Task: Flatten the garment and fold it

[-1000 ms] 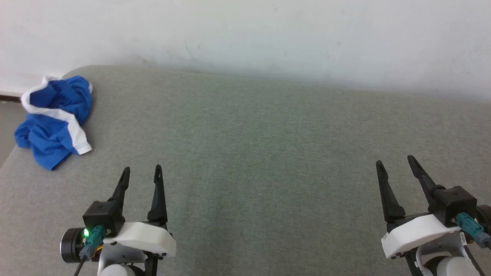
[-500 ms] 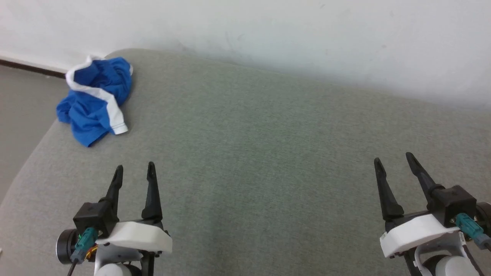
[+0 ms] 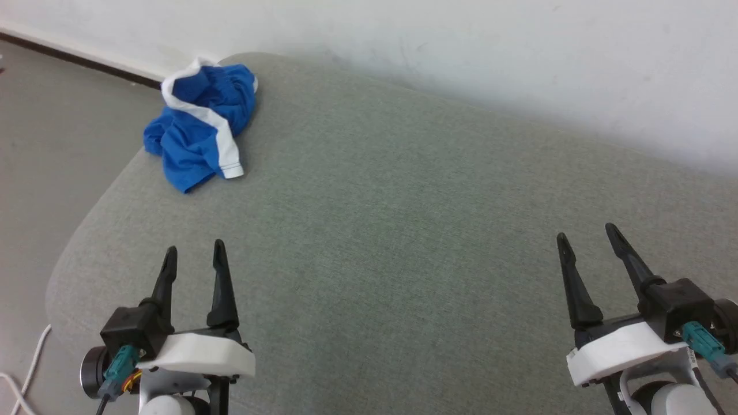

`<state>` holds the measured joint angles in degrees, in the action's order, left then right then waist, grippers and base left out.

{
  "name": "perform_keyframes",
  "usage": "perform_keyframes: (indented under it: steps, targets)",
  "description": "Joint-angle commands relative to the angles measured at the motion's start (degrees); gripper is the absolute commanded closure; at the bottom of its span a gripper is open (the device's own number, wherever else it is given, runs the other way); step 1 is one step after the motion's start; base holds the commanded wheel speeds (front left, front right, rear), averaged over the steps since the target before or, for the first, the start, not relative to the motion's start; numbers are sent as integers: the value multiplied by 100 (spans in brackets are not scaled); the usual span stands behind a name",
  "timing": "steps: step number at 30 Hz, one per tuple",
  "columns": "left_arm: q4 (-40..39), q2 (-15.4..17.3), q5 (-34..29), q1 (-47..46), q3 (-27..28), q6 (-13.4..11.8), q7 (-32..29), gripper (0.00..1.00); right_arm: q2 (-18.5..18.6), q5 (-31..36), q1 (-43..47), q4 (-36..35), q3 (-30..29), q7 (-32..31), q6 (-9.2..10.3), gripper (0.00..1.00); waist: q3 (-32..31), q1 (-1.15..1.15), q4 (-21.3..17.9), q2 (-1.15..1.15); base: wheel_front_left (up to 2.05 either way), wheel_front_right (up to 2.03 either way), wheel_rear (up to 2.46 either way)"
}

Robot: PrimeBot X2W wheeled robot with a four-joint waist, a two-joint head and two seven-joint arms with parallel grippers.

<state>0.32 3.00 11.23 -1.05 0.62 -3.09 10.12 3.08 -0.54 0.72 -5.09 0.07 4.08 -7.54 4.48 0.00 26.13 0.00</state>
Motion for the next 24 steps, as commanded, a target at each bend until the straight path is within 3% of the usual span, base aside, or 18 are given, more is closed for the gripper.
perform_keyframes:
  steps: [1, 7, 17, 20, 24]
  targets:
    - [-25, -9, 73, -89, 34, -43, 48, 0, -14, 1, 11, -48, 1, 28, 4, 0, 47, 0, 94, 0, -2, -2, -2]
    - [-53, -10, 167, -294, 86, -74, 120, 0, -15, 58, -27, -151, 56, -12, 4, 0, 220, 0, 225, 0, 0, 0, 0]
    - [36, 24, 160, -1731, 609, 224, 239, 0, 35, 252, -331, -490, 249, -233, 4, 0, 989, 0, 96, 0, 0, 0, 0]
    - [165, 168, 282, -2313, 862, 378, 275, 0, 127, 275, -481, -643, 300, -322, 5, 0, 1376, 0, -28, 0, 0, 0, 0]
    - [672, 617, 362, -3100, 1135, 479, 287, 0, 218, 236, -721, -786, 372, -389, 5, 0, 1875, 0, -226, 0, 0, 0, 0]
